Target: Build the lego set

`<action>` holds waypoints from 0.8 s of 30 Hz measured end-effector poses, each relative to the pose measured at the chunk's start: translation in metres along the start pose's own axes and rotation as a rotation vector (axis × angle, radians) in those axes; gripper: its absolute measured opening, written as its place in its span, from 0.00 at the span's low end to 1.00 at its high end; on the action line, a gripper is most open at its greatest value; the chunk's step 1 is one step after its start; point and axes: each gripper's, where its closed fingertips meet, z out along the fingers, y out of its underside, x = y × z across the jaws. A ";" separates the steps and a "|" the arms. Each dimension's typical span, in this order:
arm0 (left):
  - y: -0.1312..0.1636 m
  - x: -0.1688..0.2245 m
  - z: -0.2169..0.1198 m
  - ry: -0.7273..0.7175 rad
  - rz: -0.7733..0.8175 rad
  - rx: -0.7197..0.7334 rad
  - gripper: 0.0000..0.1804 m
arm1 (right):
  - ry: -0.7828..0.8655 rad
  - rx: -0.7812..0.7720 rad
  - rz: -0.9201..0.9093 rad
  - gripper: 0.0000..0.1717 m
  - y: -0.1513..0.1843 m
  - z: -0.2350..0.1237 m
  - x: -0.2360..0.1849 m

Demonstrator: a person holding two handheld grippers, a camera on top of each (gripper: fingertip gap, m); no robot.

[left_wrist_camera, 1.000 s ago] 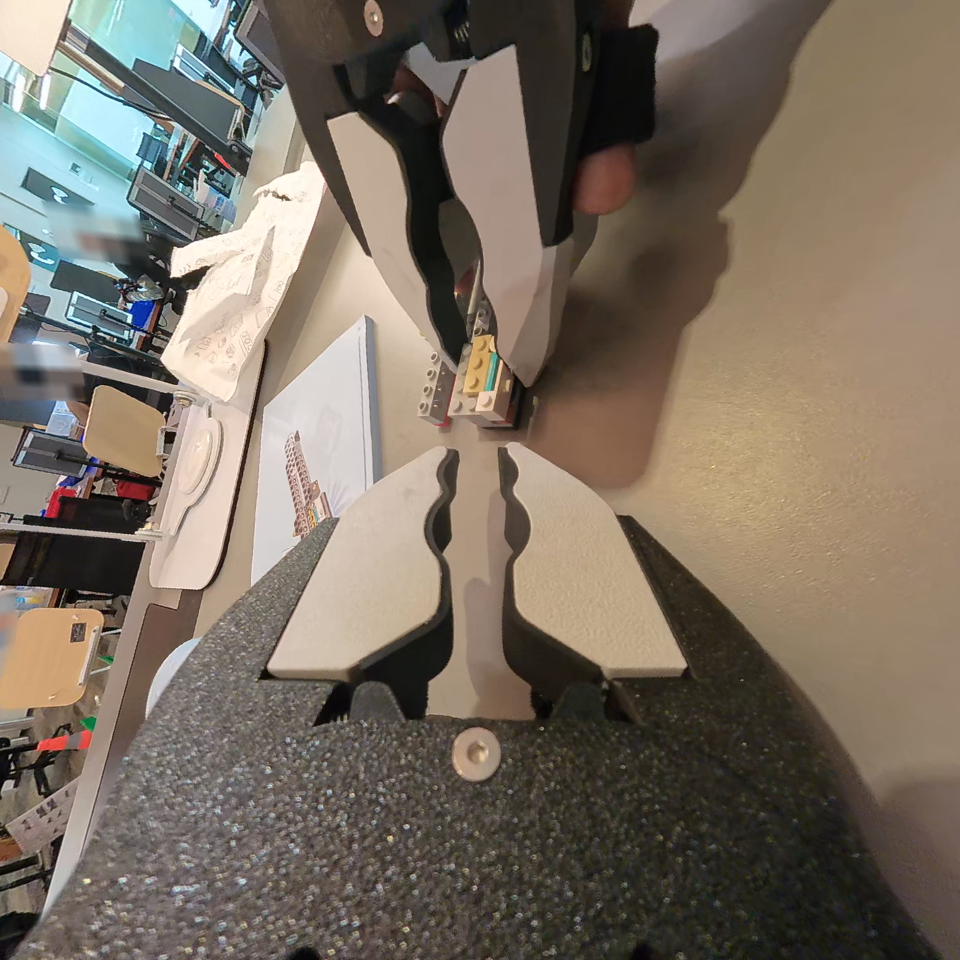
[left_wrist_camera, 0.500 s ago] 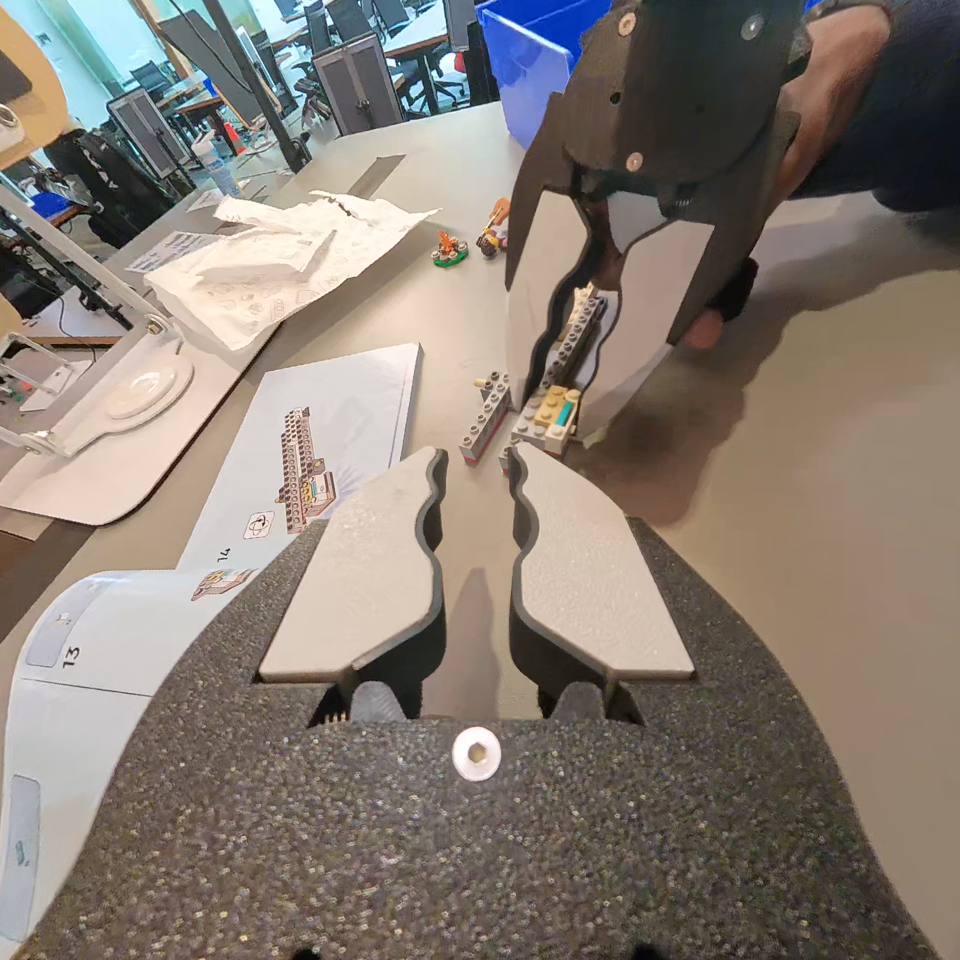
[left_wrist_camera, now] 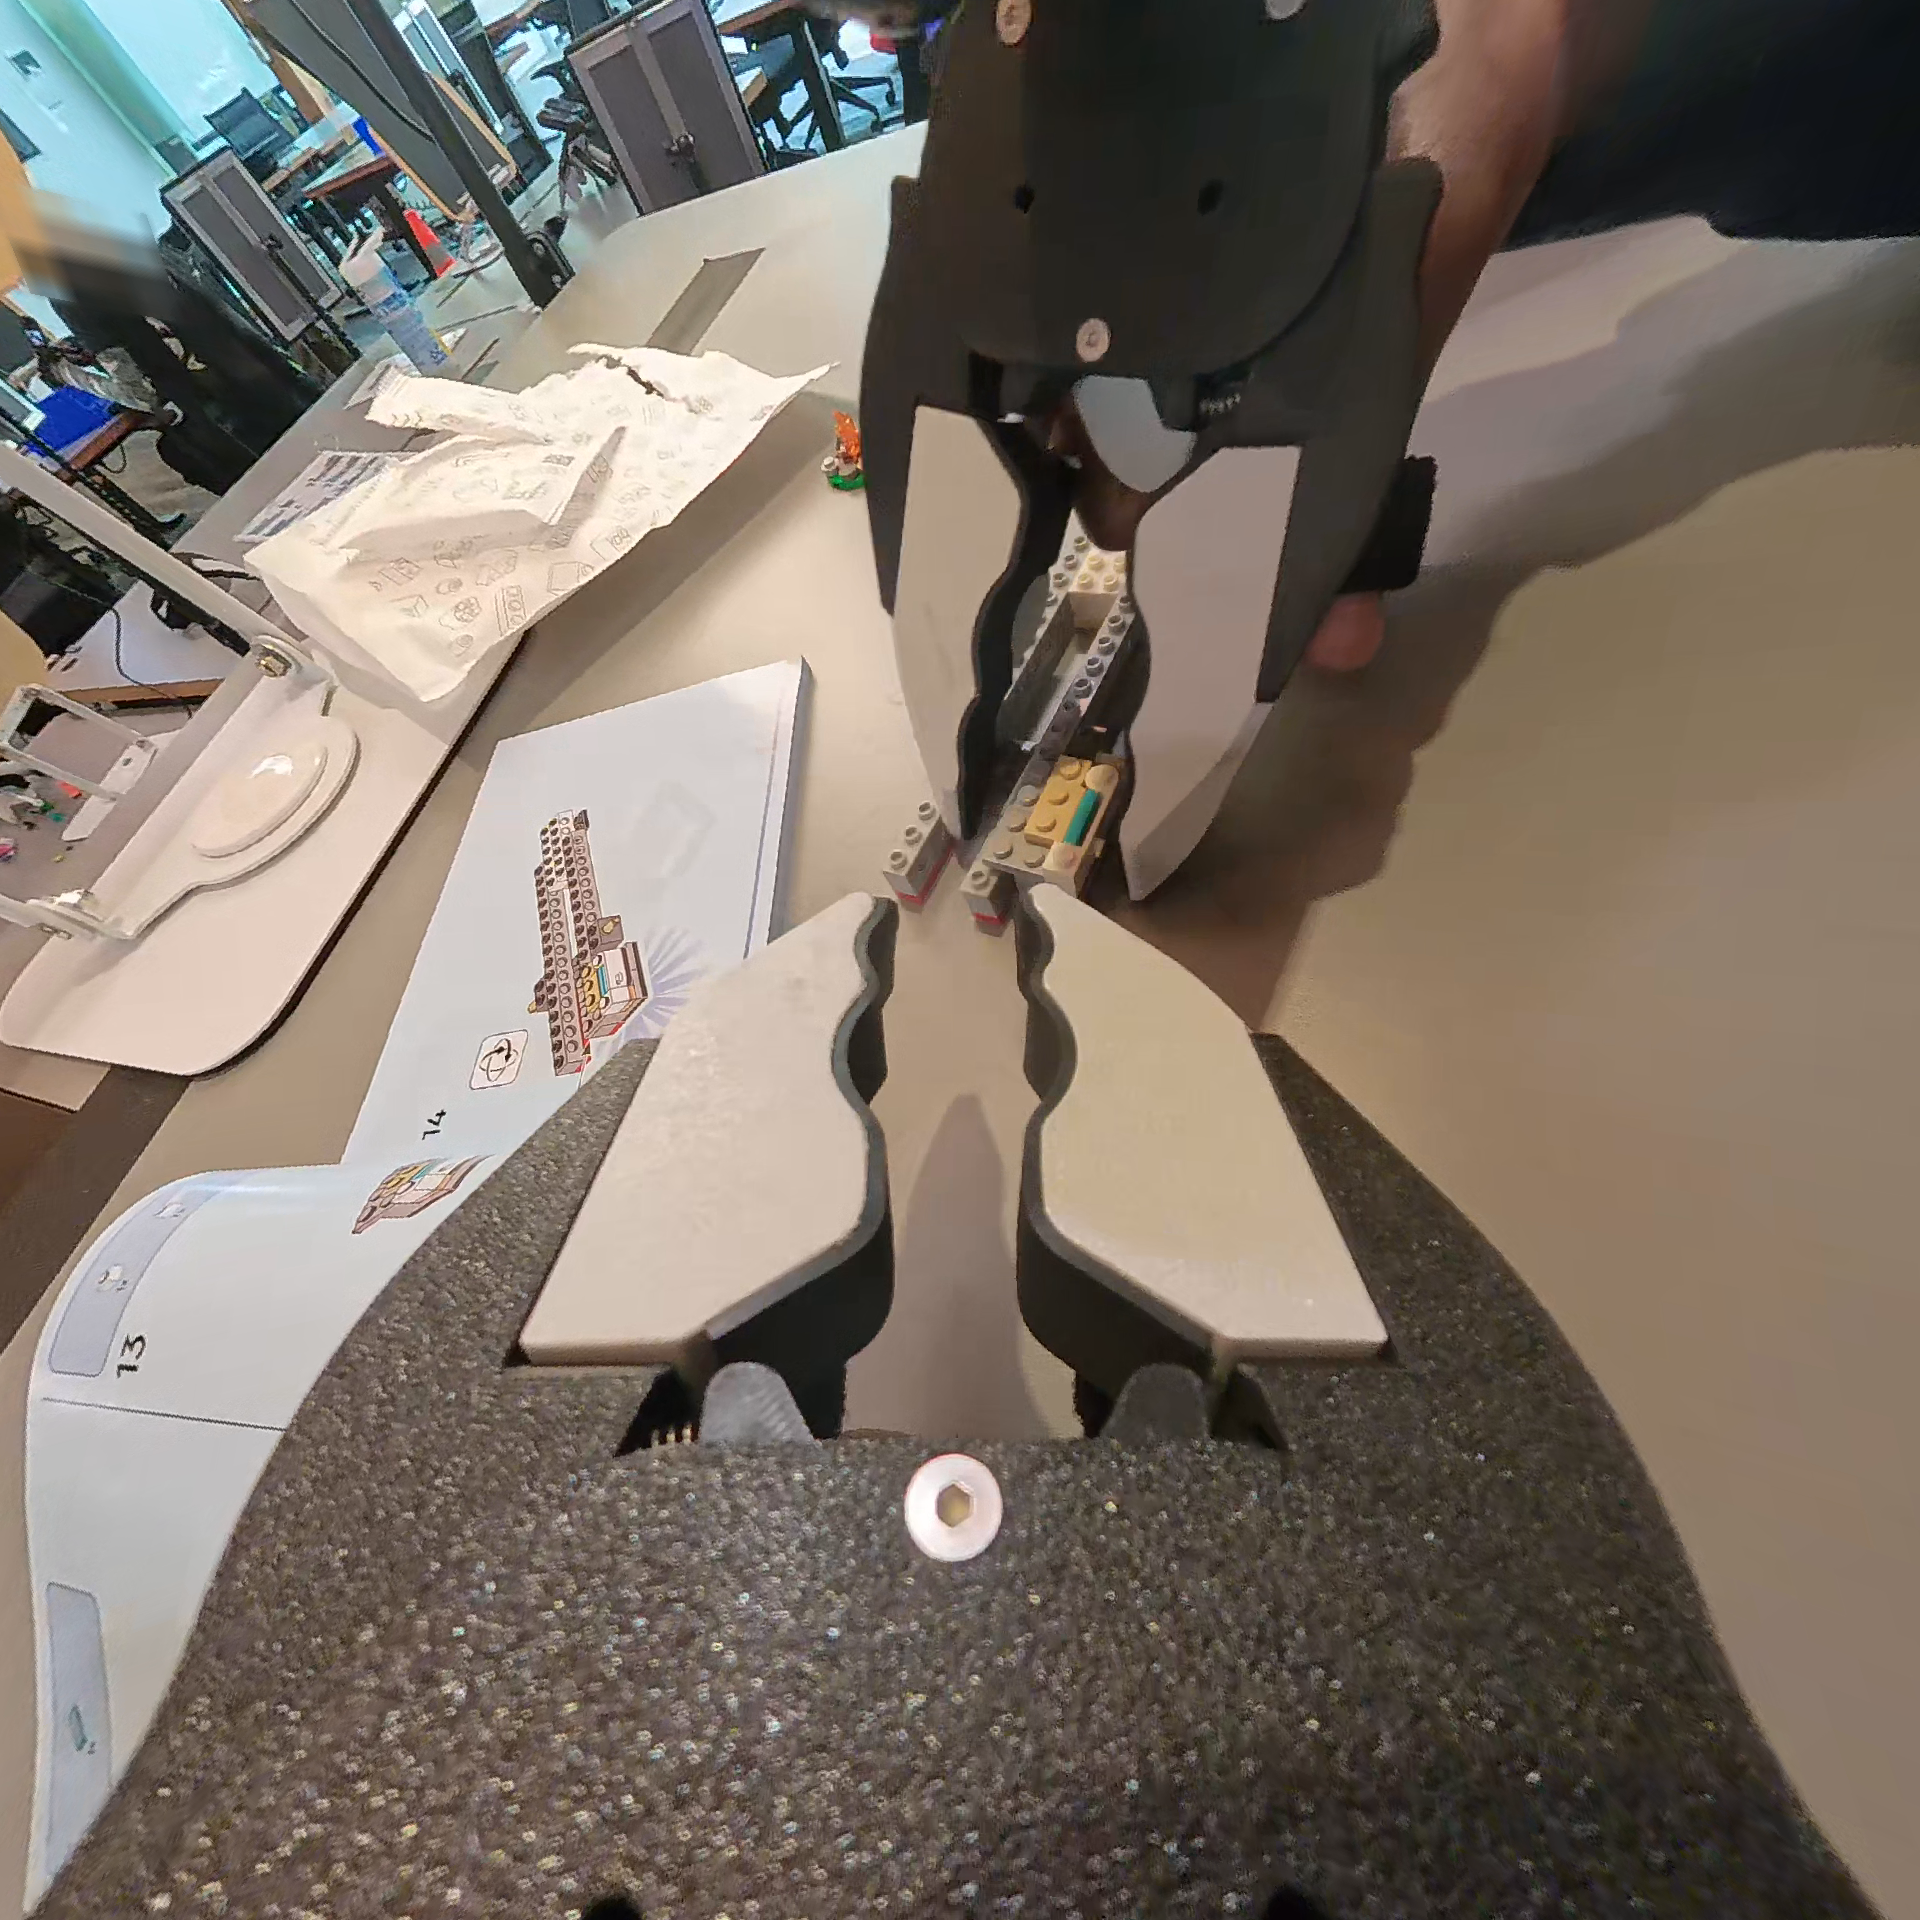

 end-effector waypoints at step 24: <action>-0.002 0.004 0.000 0.098 -0.214 0.006 0.20 | 0.131 0.403 -0.019 0.16 -0.055 -0.046 -0.001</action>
